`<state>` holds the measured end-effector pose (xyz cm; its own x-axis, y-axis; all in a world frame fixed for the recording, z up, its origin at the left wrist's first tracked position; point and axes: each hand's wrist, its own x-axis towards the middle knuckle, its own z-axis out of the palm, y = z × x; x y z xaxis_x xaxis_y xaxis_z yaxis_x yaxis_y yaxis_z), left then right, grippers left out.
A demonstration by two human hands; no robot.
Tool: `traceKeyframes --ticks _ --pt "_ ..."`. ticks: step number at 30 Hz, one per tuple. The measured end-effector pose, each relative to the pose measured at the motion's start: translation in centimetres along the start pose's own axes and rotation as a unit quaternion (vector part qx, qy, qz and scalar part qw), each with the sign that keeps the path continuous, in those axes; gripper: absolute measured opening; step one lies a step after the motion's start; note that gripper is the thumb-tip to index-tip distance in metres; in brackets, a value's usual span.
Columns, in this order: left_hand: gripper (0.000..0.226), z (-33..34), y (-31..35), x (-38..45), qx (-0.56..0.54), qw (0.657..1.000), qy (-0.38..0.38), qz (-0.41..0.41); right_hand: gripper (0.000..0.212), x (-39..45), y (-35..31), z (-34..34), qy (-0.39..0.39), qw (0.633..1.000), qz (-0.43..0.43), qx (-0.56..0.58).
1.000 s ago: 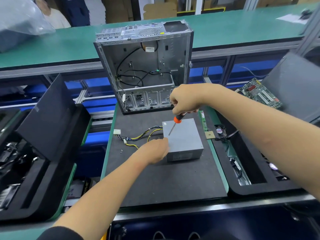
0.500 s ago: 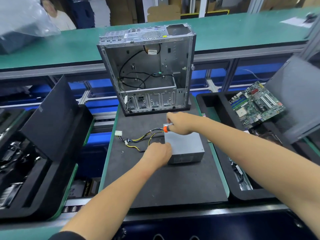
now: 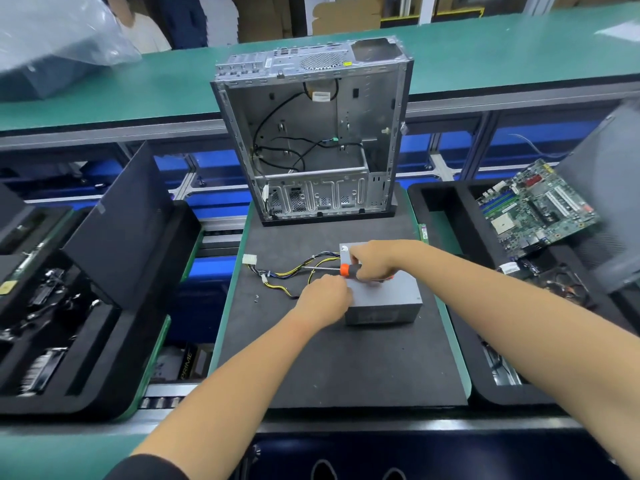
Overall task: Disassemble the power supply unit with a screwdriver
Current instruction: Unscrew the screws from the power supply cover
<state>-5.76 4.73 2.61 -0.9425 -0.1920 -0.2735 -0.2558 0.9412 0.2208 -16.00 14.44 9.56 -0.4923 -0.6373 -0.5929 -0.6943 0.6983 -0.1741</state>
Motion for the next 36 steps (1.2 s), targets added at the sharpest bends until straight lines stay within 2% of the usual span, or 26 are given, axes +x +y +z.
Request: traceKeyframes --ticks 4,10,13,15,18,21,28,36 --pt "0.027 -0.4 -1.2 -0.2 -0.125 0.992 -0.013 -0.024 0.014 0.3 0.2 0.6 -0.013 1.0 0.008 -0.016" --pt "0.014 -1.1 -7.5 -1.2 -0.249 0.962 0.076 -0.078 0.016 1.0 0.0 0.2 -0.024 0.999 0.014 -0.027" --pt "0.016 -0.6 -11.2 -2.2 -0.308 0.933 0.114 -0.147 0.008 1.4 -0.5 0.2 -0.014 1.0 0.007 -0.019" --pt "0.02 -0.1 -13.1 -2.8 -0.334 0.914 0.13 -0.19 0.015 1.4 -1.2 0.2 0.004 1.0 -0.003 -0.017" --pt "0.022 0.6 -15.4 -3.3 -0.332 0.906 0.144 -0.222 0.03 1.4 -3.0 0.1 0.03 0.999 -0.026 -0.026" --pt "0.019 1.4 -16.8 -3.3 -0.346 0.892 0.159 -0.245 0.03 1.6 -4.7 0.1 0.031 0.998 -0.041 -0.039" --pt "0.013 3.5 -17.9 -2.0 -0.31 0.895 0.197 -0.251 0.02 3.6 -7.4 0.4 0.02 0.997 -0.061 -0.038" --pt "0.013 5.2 -18.8 -1.4 -0.276 0.912 0.203 -0.226 0.033 5.3 -8.6 0.5 0.005 0.997 -0.062 -0.044"
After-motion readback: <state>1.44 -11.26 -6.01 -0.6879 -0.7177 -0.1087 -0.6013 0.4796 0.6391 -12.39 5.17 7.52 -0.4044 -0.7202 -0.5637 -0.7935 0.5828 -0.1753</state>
